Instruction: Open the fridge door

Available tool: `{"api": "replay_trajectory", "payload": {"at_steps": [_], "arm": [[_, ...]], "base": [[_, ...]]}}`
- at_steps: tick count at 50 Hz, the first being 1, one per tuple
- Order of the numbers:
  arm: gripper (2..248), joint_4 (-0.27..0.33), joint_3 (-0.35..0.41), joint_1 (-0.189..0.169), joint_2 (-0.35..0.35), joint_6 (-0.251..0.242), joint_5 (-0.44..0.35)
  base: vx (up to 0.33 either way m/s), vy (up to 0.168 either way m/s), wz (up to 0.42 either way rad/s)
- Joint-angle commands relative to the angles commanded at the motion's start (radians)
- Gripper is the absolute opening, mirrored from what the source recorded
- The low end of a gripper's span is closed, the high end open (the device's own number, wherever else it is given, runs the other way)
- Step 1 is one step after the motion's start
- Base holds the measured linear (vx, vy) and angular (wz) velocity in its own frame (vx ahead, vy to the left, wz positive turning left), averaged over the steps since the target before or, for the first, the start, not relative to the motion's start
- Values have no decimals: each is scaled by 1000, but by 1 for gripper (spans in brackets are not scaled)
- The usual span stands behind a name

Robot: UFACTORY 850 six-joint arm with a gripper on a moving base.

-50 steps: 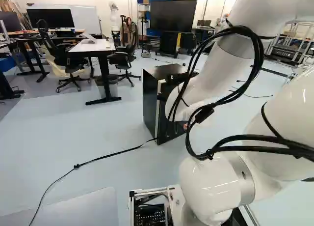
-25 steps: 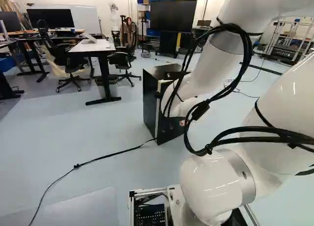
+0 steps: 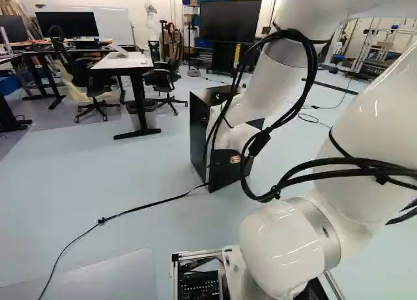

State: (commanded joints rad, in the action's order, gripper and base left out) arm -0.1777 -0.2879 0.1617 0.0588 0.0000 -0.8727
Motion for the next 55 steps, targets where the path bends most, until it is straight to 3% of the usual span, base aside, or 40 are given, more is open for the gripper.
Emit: {"api": "replay_trajectory", "payload": {"at_steps": [17, 55], "arm": [[247, -88, -45, 53, -54, 0, -24], [247, -290, -173, 153, -268, 0, -134]], "base": [[0, 0, 0], [0, 0, 0]]}}
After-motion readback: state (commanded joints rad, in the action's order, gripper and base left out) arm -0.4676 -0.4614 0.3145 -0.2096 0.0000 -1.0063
